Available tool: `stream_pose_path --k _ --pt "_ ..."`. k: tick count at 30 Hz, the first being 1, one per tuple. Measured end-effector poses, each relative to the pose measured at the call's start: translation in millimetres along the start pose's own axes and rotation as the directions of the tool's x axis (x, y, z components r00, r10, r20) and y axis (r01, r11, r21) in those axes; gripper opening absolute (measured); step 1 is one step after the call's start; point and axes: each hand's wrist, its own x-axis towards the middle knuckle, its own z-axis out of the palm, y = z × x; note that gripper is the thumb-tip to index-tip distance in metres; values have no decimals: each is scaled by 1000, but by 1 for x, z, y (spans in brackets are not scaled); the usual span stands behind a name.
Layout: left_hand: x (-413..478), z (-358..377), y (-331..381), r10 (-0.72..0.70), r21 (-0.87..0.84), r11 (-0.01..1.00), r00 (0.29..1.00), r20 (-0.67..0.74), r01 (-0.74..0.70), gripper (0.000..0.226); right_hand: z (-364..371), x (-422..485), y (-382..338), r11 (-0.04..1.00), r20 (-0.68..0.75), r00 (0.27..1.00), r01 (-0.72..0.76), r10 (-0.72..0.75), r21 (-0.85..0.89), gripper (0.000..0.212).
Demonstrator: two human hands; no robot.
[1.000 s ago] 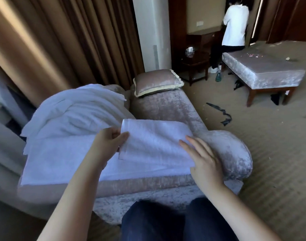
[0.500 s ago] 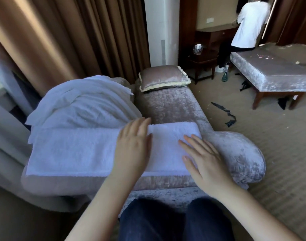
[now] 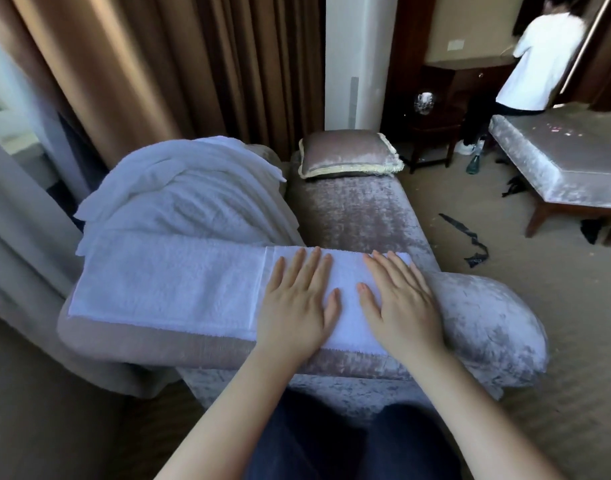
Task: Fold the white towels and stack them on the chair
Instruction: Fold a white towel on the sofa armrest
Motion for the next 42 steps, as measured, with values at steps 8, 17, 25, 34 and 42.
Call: stream_pose_path --k 8,17,25,34,42 --pt "-12 -55 -48 -84 -150 986 993 -81 72 41 -15 15 -38 996 74 993 89 -88 -8 69" --pt "-70 -122 -187 -508 439 761 860 -57 478 26 32 56 -133 929 173 913 362 -369 75 55" --pt "-75 -122 -216 -744 190 659 667 25 728 33 49 53 -131 922 130 913 386 -388 40 55" --pt "-56 -152 -232 -797 -64 495 482 365 867 36 50 52 -131 915 97 910 403 -404 24 53" --pt "3 -214 -156 -529 -155 842 847 -53 517 12 1 70 -129 869 -48 912 403 -407 287 52"
